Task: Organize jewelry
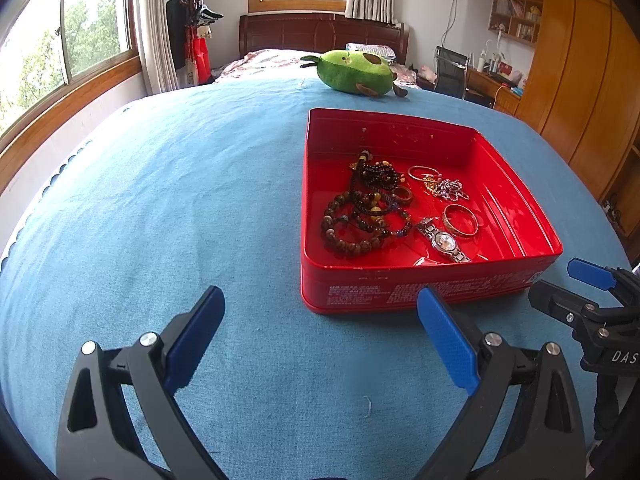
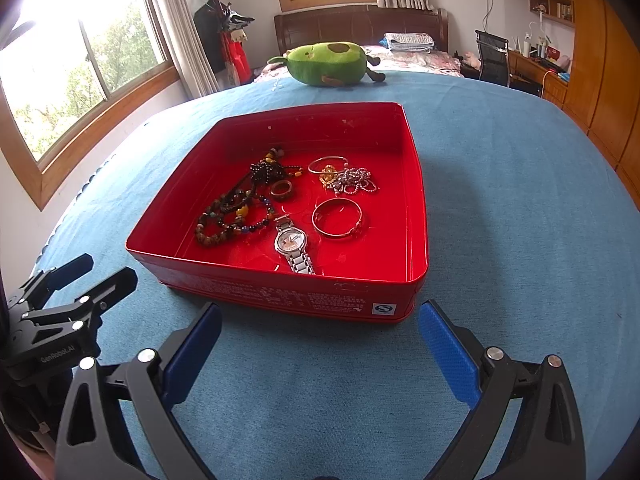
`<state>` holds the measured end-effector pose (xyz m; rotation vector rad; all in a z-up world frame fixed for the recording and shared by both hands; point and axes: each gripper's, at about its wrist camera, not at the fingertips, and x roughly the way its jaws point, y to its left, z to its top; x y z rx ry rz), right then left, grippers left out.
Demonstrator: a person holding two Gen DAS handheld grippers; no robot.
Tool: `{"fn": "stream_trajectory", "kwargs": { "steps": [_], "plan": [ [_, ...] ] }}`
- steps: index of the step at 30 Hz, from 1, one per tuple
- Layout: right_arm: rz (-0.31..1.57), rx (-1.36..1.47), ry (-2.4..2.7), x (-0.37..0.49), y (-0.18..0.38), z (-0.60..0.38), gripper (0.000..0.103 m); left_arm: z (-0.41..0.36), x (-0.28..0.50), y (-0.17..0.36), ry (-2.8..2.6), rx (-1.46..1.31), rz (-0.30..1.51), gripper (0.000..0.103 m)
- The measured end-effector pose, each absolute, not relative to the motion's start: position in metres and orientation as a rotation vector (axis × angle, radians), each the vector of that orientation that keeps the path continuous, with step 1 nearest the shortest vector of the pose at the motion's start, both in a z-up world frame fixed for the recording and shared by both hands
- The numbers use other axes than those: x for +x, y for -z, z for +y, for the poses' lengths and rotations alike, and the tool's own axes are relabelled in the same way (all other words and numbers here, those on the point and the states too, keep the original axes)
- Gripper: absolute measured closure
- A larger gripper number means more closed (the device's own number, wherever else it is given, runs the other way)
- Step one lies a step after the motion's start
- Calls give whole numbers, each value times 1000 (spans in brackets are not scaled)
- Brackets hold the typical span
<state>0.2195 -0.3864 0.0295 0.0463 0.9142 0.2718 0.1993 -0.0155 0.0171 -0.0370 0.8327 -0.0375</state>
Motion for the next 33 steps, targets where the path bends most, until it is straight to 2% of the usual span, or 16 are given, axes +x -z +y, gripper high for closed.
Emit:
{"fn": "stream_trajectory", "kwargs": {
  "steps": [33],
  "plan": [
    [917,43,-274,219,-27,-386,4,-13,200,-18,28,-30,835,7]
  ]
}}
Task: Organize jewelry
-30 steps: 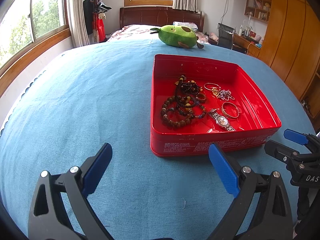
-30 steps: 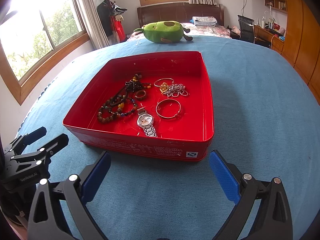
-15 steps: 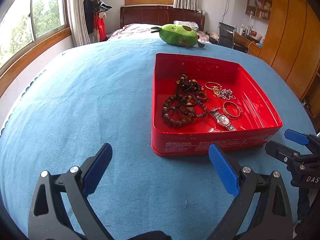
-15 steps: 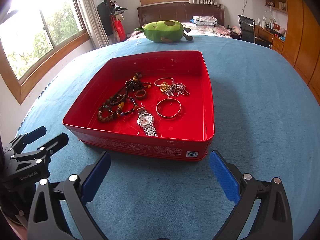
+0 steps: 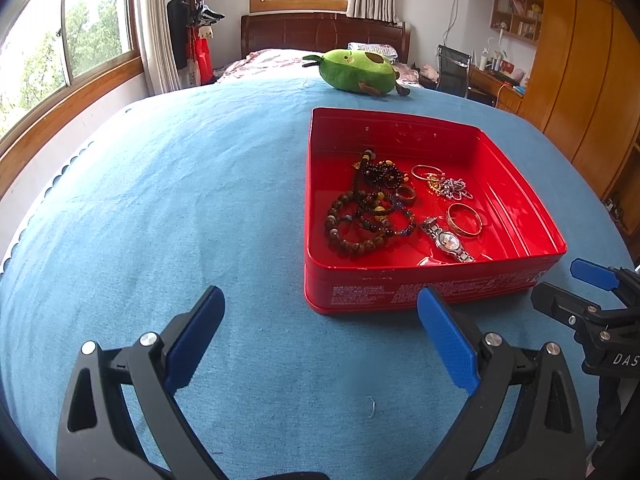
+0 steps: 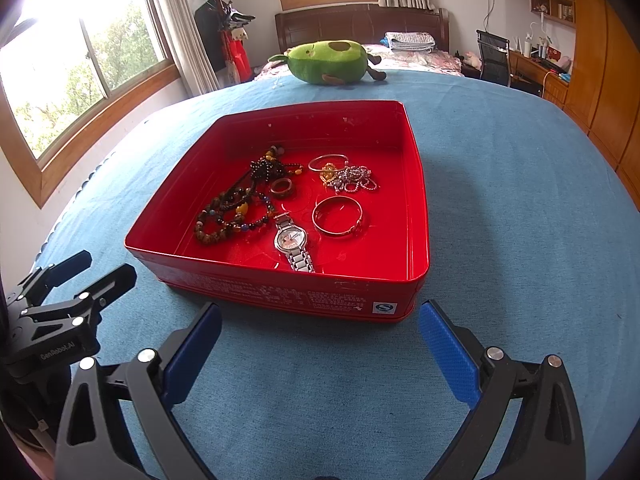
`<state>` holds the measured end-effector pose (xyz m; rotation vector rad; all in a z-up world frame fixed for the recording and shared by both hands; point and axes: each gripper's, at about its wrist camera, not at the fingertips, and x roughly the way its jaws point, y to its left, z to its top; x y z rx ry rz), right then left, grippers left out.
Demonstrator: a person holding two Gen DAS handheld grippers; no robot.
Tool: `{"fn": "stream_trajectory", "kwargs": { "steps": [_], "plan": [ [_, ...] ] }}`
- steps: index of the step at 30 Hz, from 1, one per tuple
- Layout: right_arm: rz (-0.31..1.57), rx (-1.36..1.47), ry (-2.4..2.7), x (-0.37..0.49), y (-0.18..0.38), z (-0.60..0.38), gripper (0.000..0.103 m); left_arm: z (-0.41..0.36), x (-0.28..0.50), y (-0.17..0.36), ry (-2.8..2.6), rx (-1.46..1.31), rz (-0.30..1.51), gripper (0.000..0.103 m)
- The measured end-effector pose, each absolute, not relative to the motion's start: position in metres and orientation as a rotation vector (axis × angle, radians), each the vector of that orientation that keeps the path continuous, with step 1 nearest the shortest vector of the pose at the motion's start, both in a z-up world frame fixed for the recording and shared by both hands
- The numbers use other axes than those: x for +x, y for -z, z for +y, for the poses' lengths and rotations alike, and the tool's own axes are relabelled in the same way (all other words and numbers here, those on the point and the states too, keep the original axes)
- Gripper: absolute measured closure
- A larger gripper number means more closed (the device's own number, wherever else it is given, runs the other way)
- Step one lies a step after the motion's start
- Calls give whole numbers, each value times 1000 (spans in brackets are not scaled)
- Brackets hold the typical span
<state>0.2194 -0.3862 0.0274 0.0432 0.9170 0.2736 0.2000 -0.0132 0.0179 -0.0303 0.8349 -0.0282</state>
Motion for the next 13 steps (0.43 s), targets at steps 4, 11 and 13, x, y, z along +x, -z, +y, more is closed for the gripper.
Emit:
{"fn": "stream_trajectory", "kwargs": {
  "steps": [4,11,13],
  "plan": [
    [917,44,-274,220,-28,-386,4,-14,199,-19,33,-31,833,7],
    [917,43,-274,220,-27,-386,4,-15,199,-20,32,-24,837,7],
    [917,42,-274,220,-27,-386,4,-14,200,-19,32,-25,838,7]
  ]
}}
